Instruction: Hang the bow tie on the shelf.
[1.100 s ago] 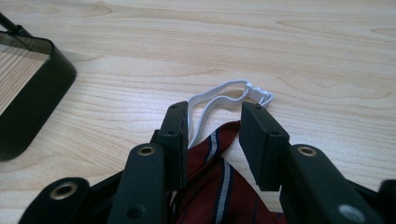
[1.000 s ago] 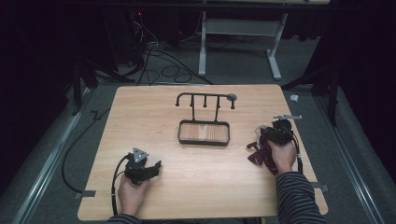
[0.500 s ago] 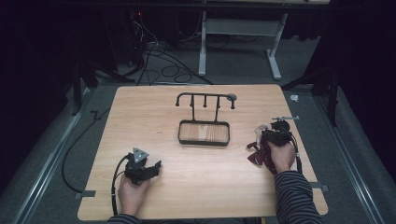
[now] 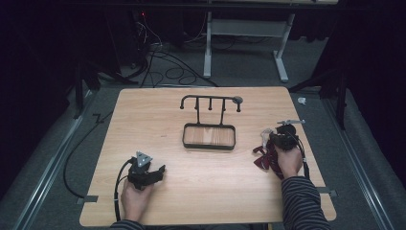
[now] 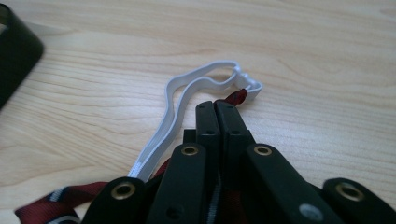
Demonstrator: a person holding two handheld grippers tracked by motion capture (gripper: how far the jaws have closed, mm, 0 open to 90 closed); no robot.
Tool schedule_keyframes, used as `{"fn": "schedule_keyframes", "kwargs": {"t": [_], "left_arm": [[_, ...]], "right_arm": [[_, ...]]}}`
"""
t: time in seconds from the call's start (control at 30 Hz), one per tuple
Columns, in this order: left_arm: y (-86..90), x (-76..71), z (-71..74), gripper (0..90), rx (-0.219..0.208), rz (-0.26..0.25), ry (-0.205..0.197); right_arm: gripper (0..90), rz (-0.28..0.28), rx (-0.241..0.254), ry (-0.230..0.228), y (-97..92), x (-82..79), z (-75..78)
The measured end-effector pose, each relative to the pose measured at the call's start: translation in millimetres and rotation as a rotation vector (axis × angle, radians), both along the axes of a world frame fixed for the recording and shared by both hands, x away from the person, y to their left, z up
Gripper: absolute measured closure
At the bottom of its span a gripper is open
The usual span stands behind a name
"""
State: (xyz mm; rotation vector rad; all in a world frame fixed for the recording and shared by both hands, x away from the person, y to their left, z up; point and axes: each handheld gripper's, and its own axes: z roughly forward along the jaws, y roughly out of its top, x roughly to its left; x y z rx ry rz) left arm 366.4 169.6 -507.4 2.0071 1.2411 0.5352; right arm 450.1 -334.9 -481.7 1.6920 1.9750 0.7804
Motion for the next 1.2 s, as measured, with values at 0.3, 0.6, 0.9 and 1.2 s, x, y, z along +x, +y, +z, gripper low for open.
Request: {"fn": "schedule_keyframes", "kwargs": {"t": [0.3,0.6,0.9,1.2], "left_arm": [[0.0,0.0,0.0,31.8,0.000,0.001,-0.001],[0.0,0.0,0.0,31.8,0.000,0.000,0.000],[0.0,0.0,0.0,31.8,0.000,0.000,0.000],[0.0,0.1,-0.1,31.8,-0.001,0.001,-0.001]], "right_arm": [[90.0,0.077,0.005,-0.096,5.6,-16.2,26.6],[90.0,0.133,0.012,-0.175,11.6,-32.9,52.7],[90.0,0.186,0.001,-0.246,17.6,-54.6,76.7],[90.0,0.244,-0.021,-0.322,30.5,-75.6,101.8]]}}
